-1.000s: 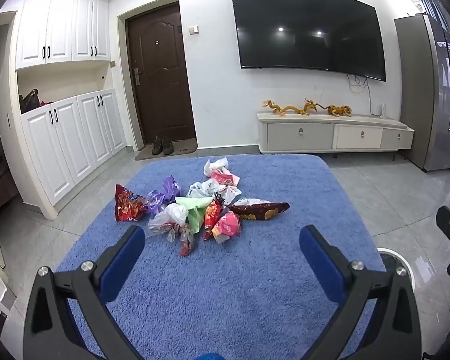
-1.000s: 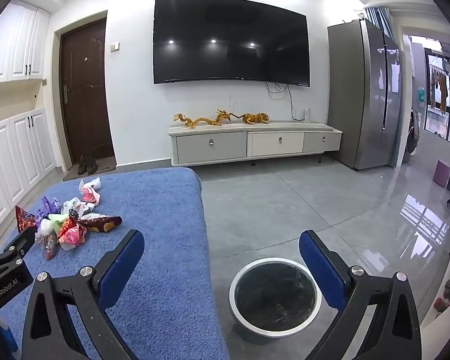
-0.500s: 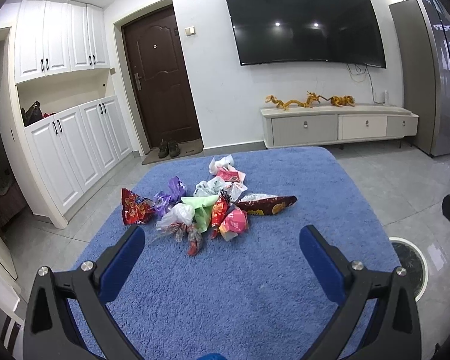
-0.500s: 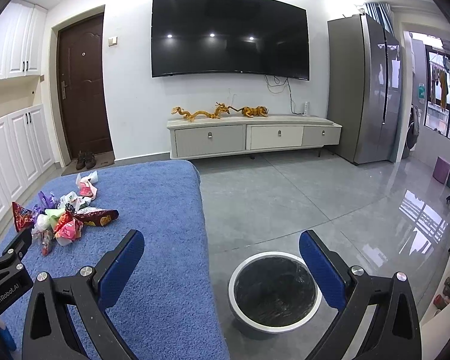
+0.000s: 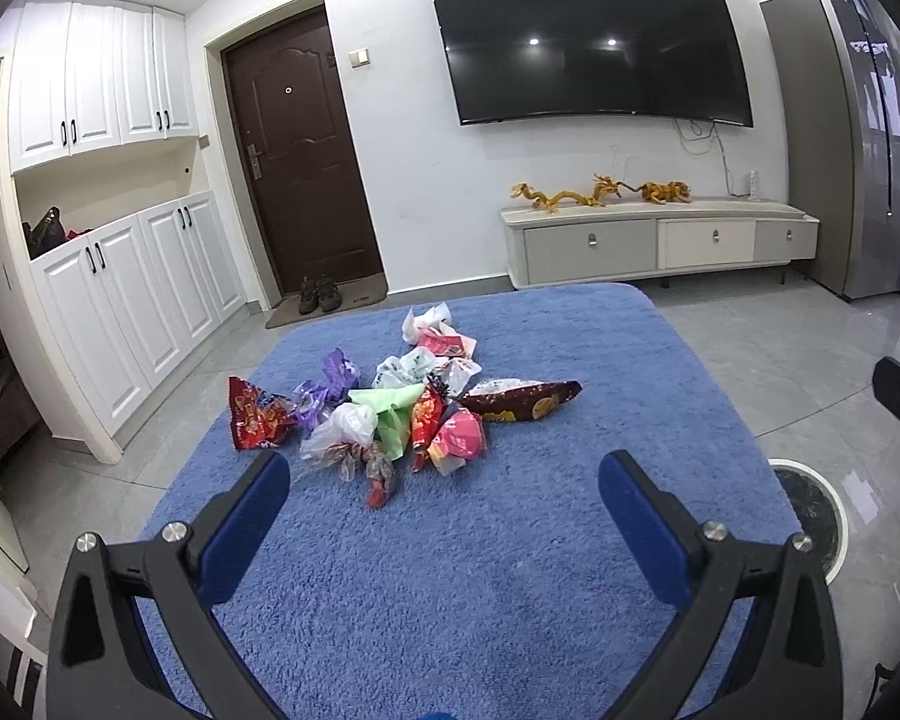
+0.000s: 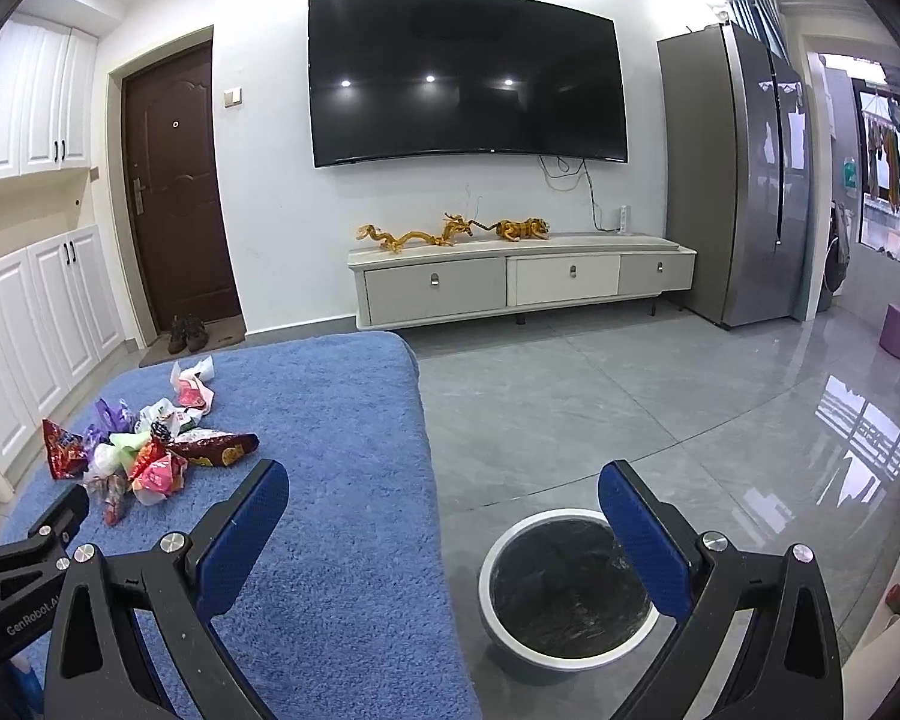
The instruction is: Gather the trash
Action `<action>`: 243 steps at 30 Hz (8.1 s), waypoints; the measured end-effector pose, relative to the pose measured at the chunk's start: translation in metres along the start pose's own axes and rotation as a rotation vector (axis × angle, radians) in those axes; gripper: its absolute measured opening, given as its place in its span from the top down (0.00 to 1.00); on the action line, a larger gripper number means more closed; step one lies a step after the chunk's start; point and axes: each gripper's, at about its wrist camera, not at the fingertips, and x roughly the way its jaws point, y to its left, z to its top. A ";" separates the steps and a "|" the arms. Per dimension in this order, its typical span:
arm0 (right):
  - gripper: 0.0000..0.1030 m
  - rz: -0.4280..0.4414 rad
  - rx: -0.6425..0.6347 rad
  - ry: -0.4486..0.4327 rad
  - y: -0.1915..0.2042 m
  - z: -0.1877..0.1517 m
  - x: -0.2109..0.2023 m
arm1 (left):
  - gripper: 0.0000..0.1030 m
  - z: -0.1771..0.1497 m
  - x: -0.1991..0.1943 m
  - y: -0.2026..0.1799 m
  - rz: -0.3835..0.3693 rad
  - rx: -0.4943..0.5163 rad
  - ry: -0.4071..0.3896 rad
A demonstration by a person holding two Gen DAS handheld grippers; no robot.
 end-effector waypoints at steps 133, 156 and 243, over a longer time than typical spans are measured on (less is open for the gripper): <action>0.68 0.120 0.474 0.383 -0.203 -0.046 0.167 | 0.90 0.034 0.115 -0.267 -0.858 0.330 0.412; 0.48 0.005 0.545 0.438 -0.250 -0.065 0.177 | 0.44 0.052 0.144 -0.306 -0.940 0.226 0.440; 0.11 0.479 -0.455 0.470 0.216 0.018 0.220 | 0.29 -0.006 0.222 0.151 -0.362 -0.274 0.325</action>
